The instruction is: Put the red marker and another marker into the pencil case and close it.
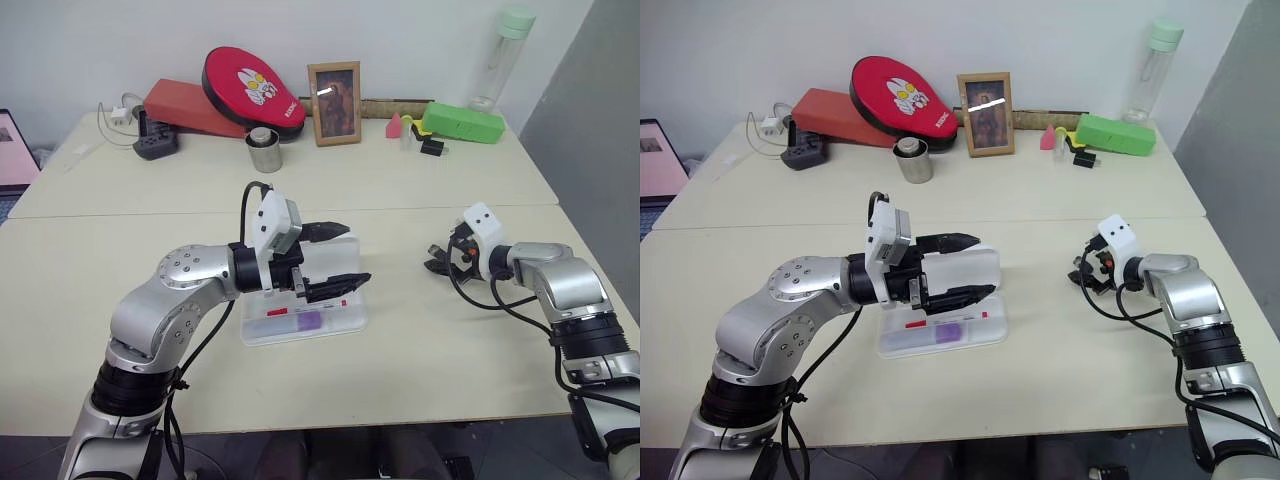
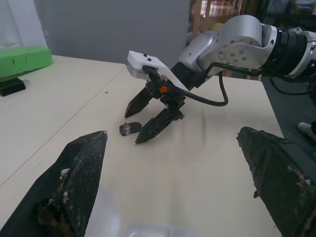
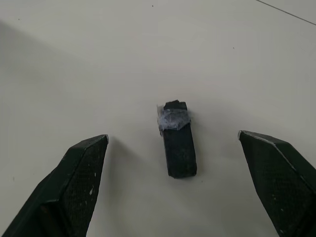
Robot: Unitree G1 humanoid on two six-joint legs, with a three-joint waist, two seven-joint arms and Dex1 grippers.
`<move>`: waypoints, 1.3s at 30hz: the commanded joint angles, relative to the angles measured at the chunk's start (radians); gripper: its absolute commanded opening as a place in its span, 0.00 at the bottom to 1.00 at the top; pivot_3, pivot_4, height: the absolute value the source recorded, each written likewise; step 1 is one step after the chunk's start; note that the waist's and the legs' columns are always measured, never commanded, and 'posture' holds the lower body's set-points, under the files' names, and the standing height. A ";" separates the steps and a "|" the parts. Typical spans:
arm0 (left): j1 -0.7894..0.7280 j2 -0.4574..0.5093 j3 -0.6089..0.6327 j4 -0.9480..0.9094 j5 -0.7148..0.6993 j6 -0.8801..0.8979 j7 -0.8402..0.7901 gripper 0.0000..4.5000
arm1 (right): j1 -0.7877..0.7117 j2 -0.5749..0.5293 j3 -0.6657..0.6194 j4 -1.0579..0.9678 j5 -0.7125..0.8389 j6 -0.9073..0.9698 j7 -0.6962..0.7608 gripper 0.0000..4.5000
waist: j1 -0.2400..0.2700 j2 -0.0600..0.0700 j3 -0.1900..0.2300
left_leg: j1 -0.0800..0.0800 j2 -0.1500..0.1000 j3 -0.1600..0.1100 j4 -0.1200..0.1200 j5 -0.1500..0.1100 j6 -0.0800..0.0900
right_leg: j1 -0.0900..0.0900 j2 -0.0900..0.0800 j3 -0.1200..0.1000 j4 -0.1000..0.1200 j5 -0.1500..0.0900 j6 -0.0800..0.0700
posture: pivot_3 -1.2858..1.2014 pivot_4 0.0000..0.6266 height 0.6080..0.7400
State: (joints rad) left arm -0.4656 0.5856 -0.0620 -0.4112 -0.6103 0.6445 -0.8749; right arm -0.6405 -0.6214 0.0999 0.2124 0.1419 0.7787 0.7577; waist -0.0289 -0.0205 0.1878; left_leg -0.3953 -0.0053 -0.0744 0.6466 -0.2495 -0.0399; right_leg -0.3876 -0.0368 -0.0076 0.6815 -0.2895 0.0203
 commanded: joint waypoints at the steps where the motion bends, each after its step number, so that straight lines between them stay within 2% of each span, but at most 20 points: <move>1: -0.004 -0.003 0.012 -0.014 0.011 -0.025 0.013 1.00 | -0.020 -0.009 -0.005 -0.018 0.005 -0.014 0.017 0.81 | 0.000 0.000 0.000 | 0.000 0.000 0.000 0.000 0.000 0.000 | 0.000 0.000 0.000 0.000 0.000 0.000 | 0.52 0.24 1.00; 7: -0.006 -0.007 0.010 -0.013 0.017 -0.031 0.023 1.00 | -0.015 -0.010 -0.007 -0.026 0.009 0.001 0.026 0.48 | 0.000 0.000 0.000 | 0.000 0.000 0.000 0.000 0.000 0.000 | 0.000 0.000 0.000 0.000 0.000 0.000 | 0.52 0.24 1.00; 9: -0.006 -0.007 0.012 -0.013 0.017 -0.030 0.022 1.00 | -0.014 -0.010 -0.008 -0.028 0.010 0.007 0.028 0.34 | 0.000 0.000 0.000 | 0.000 0.000 0.000 0.000 0.000 0.000 | 0.000 0.000 0.000 0.000 0.000 0.000 | 0.52 0.24 1.00; 10: -0.007 -0.006 0.012 -0.011 0.019 -0.031 0.020 1.00 | -0.014 -0.010 -0.008 -0.028 0.010 0.009 0.030 0.32 | 0.000 0.000 0.000 | 0.000 0.000 0.000 0.000 0.000 0.000 | 0.000 0.000 0.000 0.000 0.000 0.000 | 0.52 0.24 1.00; 12: -0.011 -0.005 0.013 -0.008 0.020 -0.032 0.016 1.00 | -0.014 -0.011 -0.008 -0.029 0.010 0.012 0.034 0.19 | 0.000 0.000 0.000 | 0.000 0.000 0.000 0.000 0.000 0.000 | 0.000 0.000 0.000 0.000 0.000 0.000 | 0.52 0.24 1.00; 15: -0.017 -0.005 0.013 -0.002 0.021 -0.034 0.013 1.00 | -0.016 -0.010 -0.010 -0.030 0.011 0.014 0.036 0.05 | 0.000 0.000 0.000 | 0.000 0.000 0.000 0.000 0.000 0.000 | 0.000 0.000 0.000 0.000 0.000 0.000 | 0.52 0.24 1.00; 22: -0.005 0.024 0.019 -0.007 0.021 -0.037 -0.012 1.00 | -0.012 -0.028 -0.031 -0.128 0.046 -0.029 0.083 0.04 | -0.001 0.000 0.000 | 0.000 0.000 0.000 0.000 0.000 0.000 | 0.000 0.000 0.000 0.000 0.000 0.000 | 0.52 0.24 1.00; 26: 0.094 0.159 0.077 -0.059 -0.008 -0.021 -0.111 1.00 | 0.058 -0.072 -0.043 -0.393 0.184 -0.111 0.269 0.04 | -0.005 0.001 0.000 | 0.000 0.001 -0.002 -0.001 0.000 0.000 | -0.001 0.001 0.000 0.000 0.000 0.000 | 0.52 0.24 1.00; 28: 0.152 0.246 0.127 -0.064 -0.015 -0.027 -0.177 1.00 | 0.083 -0.108 0.019 -0.510 0.217 -0.107 0.347 0.04 | -0.004 0.001 0.001 | -0.001 0.002 -0.004 -0.001 0.000 0.000 | -0.001 0.001 -0.001 -0.001 0.000 0.000 | 0.52 0.24 1.00; 31: 0.211 0.330 0.184 -0.059 -0.035 -0.038 -0.239 1.00 | 0.063 -0.093 0.141 -0.573 0.188 -0.119 0.371 0.04 | -0.003 0.001 0.001 | 0.000 0.002 -0.005 -0.001 0.000 0.000 | -0.001 0.001 -0.001 -0.001 0.000 0.000 | 0.52 0.24 1.00; 34: 0.250 0.371 0.224 -0.068 -0.058 -0.033 -0.275 1.00 | 0.042 -0.076 0.235 -0.581 0.150 -0.142 0.386 0.04 | -0.001 0.001 0.001 | 0.002 0.001 -0.005 0.000 0.000 0.000 | 0.001 0.001 -0.001 -0.001 0.000 0.000 | 0.52 0.24 1.00; 39: 0.279 0.401 0.252 -0.080 -0.066 -0.030 -0.281 1.00 | 0.000 -0.025 0.348 -0.461 0.056 -0.223 0.384 0.04 | 0.001 0.001 0.001 | 0.001 0.000 -0.005 0.000 0.000 0.000 | 0.000 0.000 -0.002 -0.001 0.000 0.000 | 0.52 0.24 1.00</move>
State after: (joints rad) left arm -0.1932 0.9641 0.1480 -0.4525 -0.6578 0.6218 -1.1498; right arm -0.6080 -0.6648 0.4192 -0.2910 0.2434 0.6061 1.1397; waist -0.0274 -0.0197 0.1884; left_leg -0.3944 -0.0047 -0.0796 0.6464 -0.2497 -0.0397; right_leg -0.3873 -0.0364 -0.0090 0.6809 -0.2896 0.0205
